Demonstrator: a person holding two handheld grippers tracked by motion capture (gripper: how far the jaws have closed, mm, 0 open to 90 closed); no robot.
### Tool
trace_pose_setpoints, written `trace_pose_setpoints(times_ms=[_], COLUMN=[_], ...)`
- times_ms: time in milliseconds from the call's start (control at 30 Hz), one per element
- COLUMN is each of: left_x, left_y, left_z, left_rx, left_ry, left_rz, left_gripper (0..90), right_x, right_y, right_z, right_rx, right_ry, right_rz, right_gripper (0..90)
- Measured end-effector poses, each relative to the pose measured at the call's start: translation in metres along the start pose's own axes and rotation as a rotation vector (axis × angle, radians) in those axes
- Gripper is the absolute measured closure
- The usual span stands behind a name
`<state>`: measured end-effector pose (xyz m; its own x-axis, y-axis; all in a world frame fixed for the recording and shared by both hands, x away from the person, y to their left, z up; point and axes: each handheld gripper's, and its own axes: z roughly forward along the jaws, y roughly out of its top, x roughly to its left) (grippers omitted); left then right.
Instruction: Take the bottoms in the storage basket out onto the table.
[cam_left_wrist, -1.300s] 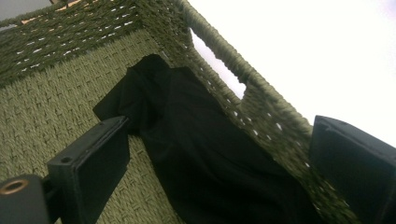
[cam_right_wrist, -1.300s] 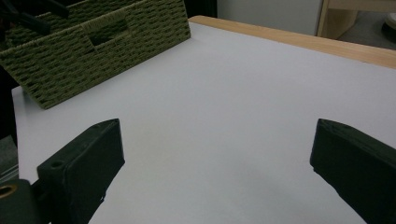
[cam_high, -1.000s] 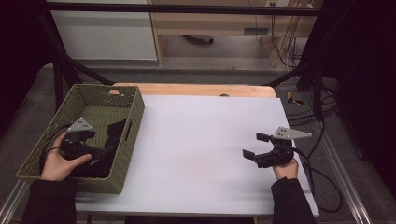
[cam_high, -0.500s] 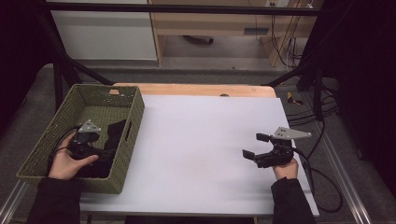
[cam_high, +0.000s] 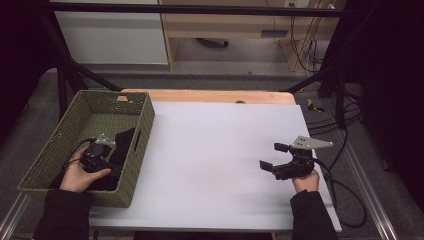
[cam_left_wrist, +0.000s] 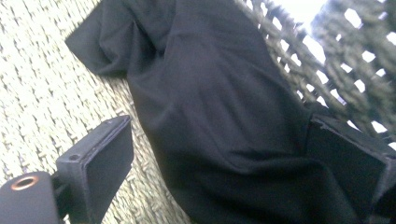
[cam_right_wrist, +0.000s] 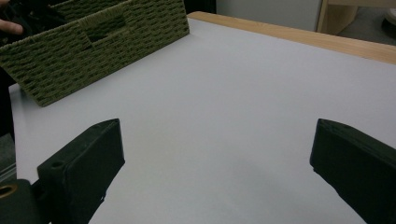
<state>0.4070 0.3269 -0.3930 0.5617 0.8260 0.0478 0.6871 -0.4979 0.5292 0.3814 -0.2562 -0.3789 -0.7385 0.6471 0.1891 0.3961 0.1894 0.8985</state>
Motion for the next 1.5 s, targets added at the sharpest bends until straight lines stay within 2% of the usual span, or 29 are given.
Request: trace_pose_setpoints(times_ms=[300, 467, 500, 567, 600, 633, 700, 733, 767, 900, 1033, 1133, 1233, 1333, 1400, 1433, 1500], left_x=[0.002, 0.004, 0.004, 0.004, 0.004, 0.003, 0.003, 0.003, 0.003, 0.003, 0.003, 0.003, 0.004, 0.005, 0.007, 0.008, 0.009], left_y=[-0.003, -0.004, -0.005, -0.005, -0.005, -0.005, -0.005, -0.005, -0.006, -0.006, -0.007, -0.005, -0.001, 0.002, 0.002, 0.001, 0.000], left_z=[0.006, 0.009, 0.009, 0.010, 0.010, 0.011, 0.012, 0.012, 0.012, 0.012, 0.010, 0.007, 0.001, -0.007, -0.011, -0.011, -0.008], left_rx=[0.060, 0.083, 0.085, 0.093, 0.098, 0.104, 0.109, 0.114, 0.118, 0.125, 0.109, 0.071, 0.002, -0.105, -0.156, -0.162, -0.139], left_ry=[-0.003, -0.018, -0.024, -0.024, -0.026, -0.033, -0.033, -0.032, -0.033, -0.040, -0.039, -0.011, 0.028, 0.079, 0.079, 0.070, 0.056], left_rz=[-0.016, -0.030, -0.032, -0.032, -0.030, -0.031, -0.029, -0.028, -0.027, -0.014, -0.003, 0.017, 0.030, 0.030, 0.023, 0.021, 0.004], left_gripper=[17.3, 30.6, 30.6, 39.6, 39.6, 45.6, 48.3, 55.6, 55.6, 74.8, 80.2, 81.2, 81.7, 81.8, 81.7, 81.6, 79.9], right_x=[0.000, 0.000, 0.000, 0.000, 0.000, 0.000, -0.001, -0.001, -0.001, -0.001, -0.001, -0.001, -0.001, -0.001, -0.001, -0.001, -0.001], right_y=[0.000, 0.000, 0.000, -0.001, -0.001, 0.000, 0.000, 0.000, 0.000, -0.001, 0.000, 0.000, 0.000, 0.000, 0.000, 0.000, 0.000], right_z=[0.000, 0.001, 0.001, 0.001, 0.001, 0.001, 0.001, 0.000, 0.000, 0.001, 0.001, 0.000, 0.000, -0.001, -0.001, -0.001, -0.001], right_rx=[0.005, 0.006, 0.006, 0.006, 0.006, 0.006, 0.006, 0.005, 0.005, 0.006, 0.002, 0.001, -0.001, -0.005, -0.009, -0.009, -0.006], right_ry=[-0.002, -0.003, -0.002, -0.003, -0.003, -0.002, -0.003, -0.003, -0.003, -0.003, -0.004, -0.003, -0.004, -0.005, -0.006, -0.007, -0.007], right_rz=[-0.002, 0.001, 0.002, 0.004, 0.004, 0.003, 0.003, 0.001, 0.001, 0.003, 0.004, 0.003, 0.003, 0.002, 0.000, 0.002, 0.002], right_gripper=[3.4, 3.4, 3.4, 3.4, 3.5, 3.5, 3.5, 3.5, 3.5, 3.5, 3.5, 3.5, 3.5, 3.5, 3.5, 3.5, 3.5])
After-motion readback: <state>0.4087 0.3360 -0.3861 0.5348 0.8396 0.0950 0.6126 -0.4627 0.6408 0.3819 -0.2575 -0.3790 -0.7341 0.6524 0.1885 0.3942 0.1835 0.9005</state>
